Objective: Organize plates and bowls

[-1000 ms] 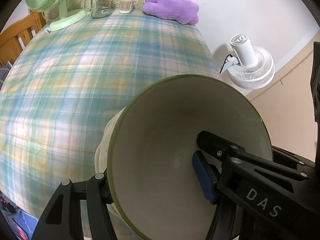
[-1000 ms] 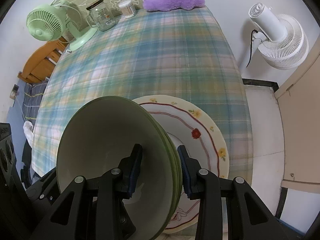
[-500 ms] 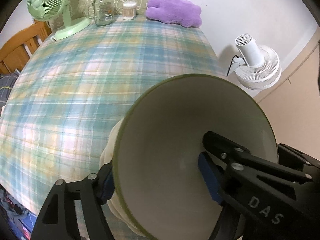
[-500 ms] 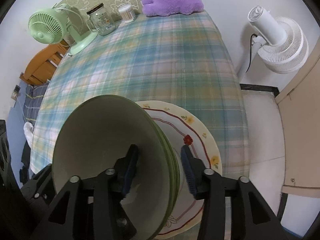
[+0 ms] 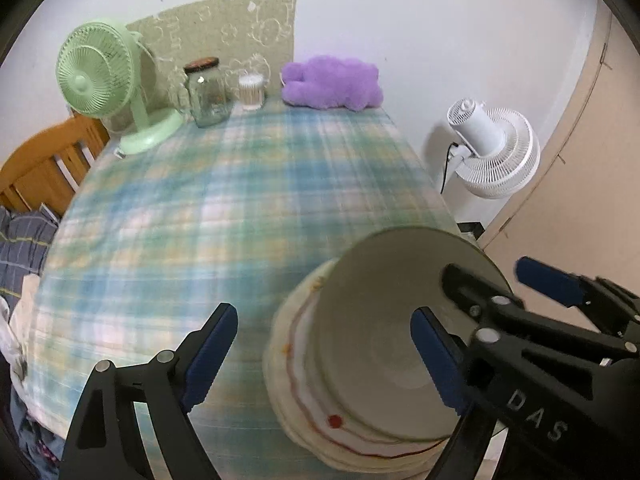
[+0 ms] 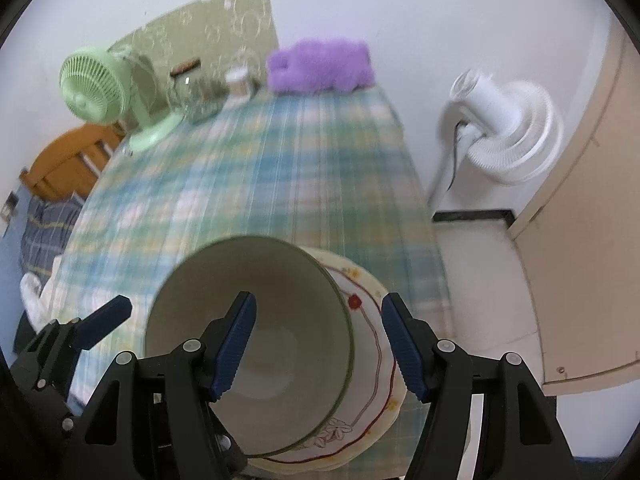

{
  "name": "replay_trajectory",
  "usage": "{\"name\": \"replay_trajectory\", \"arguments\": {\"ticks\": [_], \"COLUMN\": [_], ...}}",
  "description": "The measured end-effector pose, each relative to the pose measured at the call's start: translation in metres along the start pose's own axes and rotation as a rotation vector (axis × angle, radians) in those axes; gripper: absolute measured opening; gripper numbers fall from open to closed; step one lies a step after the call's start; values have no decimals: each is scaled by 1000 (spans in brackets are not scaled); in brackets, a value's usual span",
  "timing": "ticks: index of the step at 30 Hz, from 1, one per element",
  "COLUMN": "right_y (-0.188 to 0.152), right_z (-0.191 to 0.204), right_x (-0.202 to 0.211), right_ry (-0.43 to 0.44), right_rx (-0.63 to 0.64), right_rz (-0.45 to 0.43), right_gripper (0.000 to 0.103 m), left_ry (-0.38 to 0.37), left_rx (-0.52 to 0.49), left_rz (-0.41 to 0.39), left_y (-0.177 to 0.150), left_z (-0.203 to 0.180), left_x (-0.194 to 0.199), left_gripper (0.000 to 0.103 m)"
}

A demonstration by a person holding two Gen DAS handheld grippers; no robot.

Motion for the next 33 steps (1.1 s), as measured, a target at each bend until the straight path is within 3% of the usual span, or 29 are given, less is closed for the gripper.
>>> {"name": "replay_trajectory", "arguments": {"ticks": [6,15,24,33], "right_y": [1,-22,-53,-101], "right_z": [21,87,137,162], "right_x": [33,56,56,48], "right_ry": [-76,-109,-84,-34], "right_rx": [-44,-103,-73,-10], "right_rz": [-108,-204,-266,-293], "right_gripper": [71,73,79,79], "left_ry": [6,46,116,172], "left_rx": [-28,-75,-26,15], "left_rz": [-107,-200,-274,-333], "left_y": [5,-16,-56,-111], "left_z": [38,114,167,184], "left_x": [35,66,84,97], "left_gripper": [94,98,102,103]}}
Point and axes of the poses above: each gripper's, at about its wrist camera, not at the fingertips, and x roughly against the way its jaws point, z to its left, y to its top, the point moved 2 cm from there along -x, roughly the way its jaws point, and after that the axes turned 4 degrees about -y, right-handed, at the moved point
